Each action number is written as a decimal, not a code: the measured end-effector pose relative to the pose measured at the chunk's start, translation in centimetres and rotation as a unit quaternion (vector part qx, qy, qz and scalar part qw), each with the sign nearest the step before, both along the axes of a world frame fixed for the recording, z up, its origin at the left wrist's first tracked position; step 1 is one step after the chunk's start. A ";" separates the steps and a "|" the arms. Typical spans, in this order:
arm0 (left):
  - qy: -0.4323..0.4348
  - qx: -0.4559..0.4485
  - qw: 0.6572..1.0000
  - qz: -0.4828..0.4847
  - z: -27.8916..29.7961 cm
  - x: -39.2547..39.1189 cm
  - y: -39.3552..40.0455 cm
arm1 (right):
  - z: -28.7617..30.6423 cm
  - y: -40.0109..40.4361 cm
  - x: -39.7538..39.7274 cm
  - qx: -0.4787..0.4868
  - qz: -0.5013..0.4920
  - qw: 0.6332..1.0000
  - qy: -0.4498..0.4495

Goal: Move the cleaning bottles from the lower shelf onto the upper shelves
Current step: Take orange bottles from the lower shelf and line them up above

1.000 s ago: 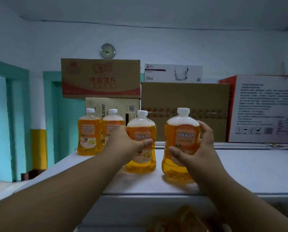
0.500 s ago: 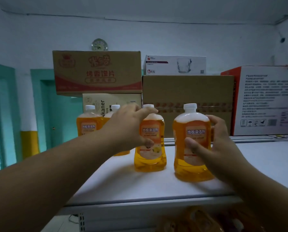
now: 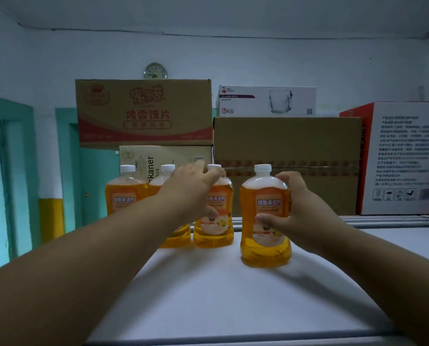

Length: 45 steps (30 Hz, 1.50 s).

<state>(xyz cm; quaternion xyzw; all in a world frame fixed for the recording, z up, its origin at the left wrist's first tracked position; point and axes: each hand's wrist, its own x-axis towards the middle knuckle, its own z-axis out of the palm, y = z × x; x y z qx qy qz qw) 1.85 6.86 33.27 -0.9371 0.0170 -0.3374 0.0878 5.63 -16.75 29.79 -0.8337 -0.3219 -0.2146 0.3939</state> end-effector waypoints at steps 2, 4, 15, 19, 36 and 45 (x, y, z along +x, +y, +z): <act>-0.008 0.014 1.000 0.012 -0.1 0.6 0.4 | -0.4 0.2 0.6 0.009 0.001 1.000 -0.004; -0.017 0.019 1.000 0.016 -0.2 0.9 0.8 | -0.8 0.3 1.0 0.022 0.002 1.000 -0.011; -0.012 0.004 1.000 0.017 0.0 1.2 1.2 | -1.3 -0.2 1.3 -0.007 0.016 1.000 -0.019; -0.018 0.032 0.999 0.040 -0.2 -0.4 0.5 | -0.6 0.4 1.3 -0.037 -0.008 0.999 -0.016; 0.204 -0.083 0.971 -0.094 -7.3 -5.8 -3.3 | 0.4 4.8 4.5 -0.094 -0.104 0.990 -0.016; 0.203 -0.074 0.971 -0.098 -7.4 -5.7 -3.4 | -0.2 4.4 5.1 -0.065 -0.076 0.995 -0.008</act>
